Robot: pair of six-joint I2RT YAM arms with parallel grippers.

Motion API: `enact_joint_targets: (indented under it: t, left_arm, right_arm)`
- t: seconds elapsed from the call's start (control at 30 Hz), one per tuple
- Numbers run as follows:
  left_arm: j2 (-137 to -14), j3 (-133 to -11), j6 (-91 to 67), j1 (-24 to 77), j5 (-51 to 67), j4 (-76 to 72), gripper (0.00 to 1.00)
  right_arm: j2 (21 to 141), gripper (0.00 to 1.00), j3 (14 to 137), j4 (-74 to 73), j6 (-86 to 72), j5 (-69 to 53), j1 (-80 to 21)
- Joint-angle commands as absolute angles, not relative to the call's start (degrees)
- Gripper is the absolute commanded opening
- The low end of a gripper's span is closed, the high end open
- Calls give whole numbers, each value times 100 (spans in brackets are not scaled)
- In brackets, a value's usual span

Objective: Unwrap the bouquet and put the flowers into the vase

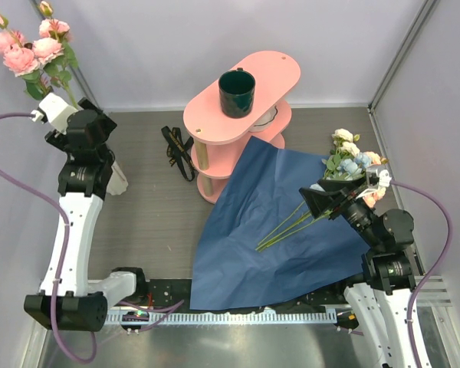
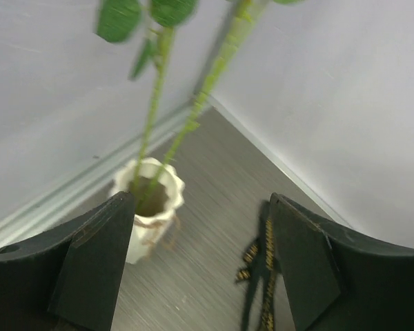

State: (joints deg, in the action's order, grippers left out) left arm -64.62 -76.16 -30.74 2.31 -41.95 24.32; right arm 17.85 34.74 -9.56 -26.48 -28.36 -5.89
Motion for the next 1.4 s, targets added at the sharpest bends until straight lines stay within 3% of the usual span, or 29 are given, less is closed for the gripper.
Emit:
enact_joint_targets:
  t: [0.0,0.17,0.33,0.47,0.77,0.93,1.1,1.37]
  left_arm:
    - [-5943,-7366,-3296,272,-2245,2103,82]
    - [-5265,-6821,-3462,272,889,506,82]
    - [-5369,-7329,-3419,746,2371,18,82]
    - [-5809,-7935,-3393,1824,3172,26,82]
    - [-6767,-8332,-2023,4803,3095,1062,82]
    - [-6671,-7552,-1697,5623,2594,1064,81]
    - [-6724,-7365,-1460,6186,1934,1370,82]
    - [-7039,-7418,-836,7522,872,1819,81]
  right_arm:
    - [1950,84,3551,-861,-2619,-2760,-615]
    - [2267,83,3805,-1282,-2637,-2488,-607]
    - [2759,83,3946,-2020,-3030,-1542,-607]
    - [3216,82,3780,-2504,-3593,-827,-615]
    - [3841,72,2972,-2786,-4780,-46,-615]
    - [3595,55,2672,-2909,-5510,834,-615]
    - [3375,52,2496,-3041,-5958,1641,-607]
    - [3594,33,2198,-2752,-6100,2100,-615]
